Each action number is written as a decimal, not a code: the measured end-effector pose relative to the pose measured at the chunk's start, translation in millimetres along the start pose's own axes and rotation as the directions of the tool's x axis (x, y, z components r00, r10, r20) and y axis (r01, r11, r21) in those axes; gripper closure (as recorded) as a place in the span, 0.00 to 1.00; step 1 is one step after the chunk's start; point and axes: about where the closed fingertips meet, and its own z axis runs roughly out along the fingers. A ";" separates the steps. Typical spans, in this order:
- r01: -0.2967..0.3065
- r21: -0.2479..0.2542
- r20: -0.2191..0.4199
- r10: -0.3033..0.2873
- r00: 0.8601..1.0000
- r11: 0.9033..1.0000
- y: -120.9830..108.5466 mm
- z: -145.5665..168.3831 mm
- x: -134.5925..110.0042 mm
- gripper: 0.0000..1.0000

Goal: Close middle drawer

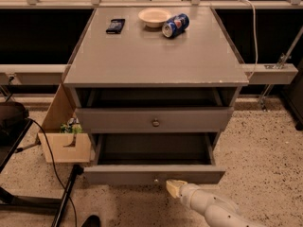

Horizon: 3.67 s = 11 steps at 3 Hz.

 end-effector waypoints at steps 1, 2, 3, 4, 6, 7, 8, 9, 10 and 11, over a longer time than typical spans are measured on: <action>0.010 0.002 0.005 -0.010 1.000 1.000 -6.0 9.8 -3.6 1.00; 0.020 0.011 0.006 -0.020 1.000 1.000 -17.7 23.0 -5.5 1.00; 0.041 0.029 0.013 -0.042 0.999 0.999 -35.2 41.1 -16.1 1.00; 0.058 0.038 0.019 -0.059 0.998 0.998 -44.3 53.7 -27.2 1.00; 0.113 0.053 0.036 -0.115 0.993 0.992 -54.7 75.6 -65.4 1.00; 0.130 0.057 0.043 -0.133 0.990 0.990 -57.4 83.5 -78.7 1.00; 0.131 0.056 0.043 -0.134 0.990 0.990 -55.9 84.6 -81.3 1.00; 0.089 0.022 -0.002 -0.089 0.996 0.996 -37.0 80.5 -71.4 1.00; 0.028 -0.015 -0.100 -0.029 0.995 1.000 -18.3 68.5 -49.1 1.00; -0.051 -0.041 -0.270 0.039 0.962 0.998 -8.4 46.4 -22.4 0.98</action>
Offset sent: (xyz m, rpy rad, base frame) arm 0.0504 -0.0175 -0.0295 -0.0303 -0.0264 -0.0063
